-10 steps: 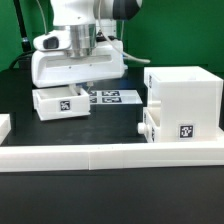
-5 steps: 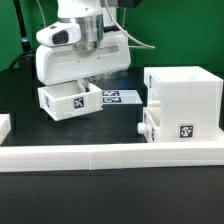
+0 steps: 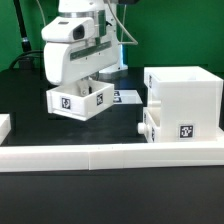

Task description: Assemble drawer

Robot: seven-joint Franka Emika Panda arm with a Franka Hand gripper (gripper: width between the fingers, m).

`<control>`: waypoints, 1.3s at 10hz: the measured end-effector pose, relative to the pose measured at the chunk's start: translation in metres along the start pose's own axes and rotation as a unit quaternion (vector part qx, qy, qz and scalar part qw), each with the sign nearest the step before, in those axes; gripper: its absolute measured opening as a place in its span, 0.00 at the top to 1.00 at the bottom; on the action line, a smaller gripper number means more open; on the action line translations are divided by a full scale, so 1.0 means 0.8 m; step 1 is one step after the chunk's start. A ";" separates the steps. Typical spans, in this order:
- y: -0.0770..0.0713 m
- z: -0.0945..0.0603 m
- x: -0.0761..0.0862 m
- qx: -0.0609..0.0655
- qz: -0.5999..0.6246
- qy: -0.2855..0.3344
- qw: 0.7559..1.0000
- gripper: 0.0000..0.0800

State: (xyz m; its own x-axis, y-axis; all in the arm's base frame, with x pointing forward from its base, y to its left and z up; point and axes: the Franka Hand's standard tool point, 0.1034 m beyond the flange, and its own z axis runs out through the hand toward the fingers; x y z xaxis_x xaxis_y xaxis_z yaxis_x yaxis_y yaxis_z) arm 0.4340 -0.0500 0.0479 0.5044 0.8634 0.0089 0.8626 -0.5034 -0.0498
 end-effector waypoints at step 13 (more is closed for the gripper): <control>0.071 -0.022 0.048 -0.004 -0.213 -0.003 0.977 0.94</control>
Offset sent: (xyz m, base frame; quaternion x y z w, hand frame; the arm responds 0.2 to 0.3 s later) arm 0.0000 0.0000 0.0000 0.0000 0.0000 -0.1296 0.9916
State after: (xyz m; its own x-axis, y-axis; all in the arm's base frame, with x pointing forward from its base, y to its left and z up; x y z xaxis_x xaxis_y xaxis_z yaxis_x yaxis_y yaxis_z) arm 0.5026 -0.0461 0.0628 0.0994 0.9948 0.0210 0.9945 -0.0986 -0.0360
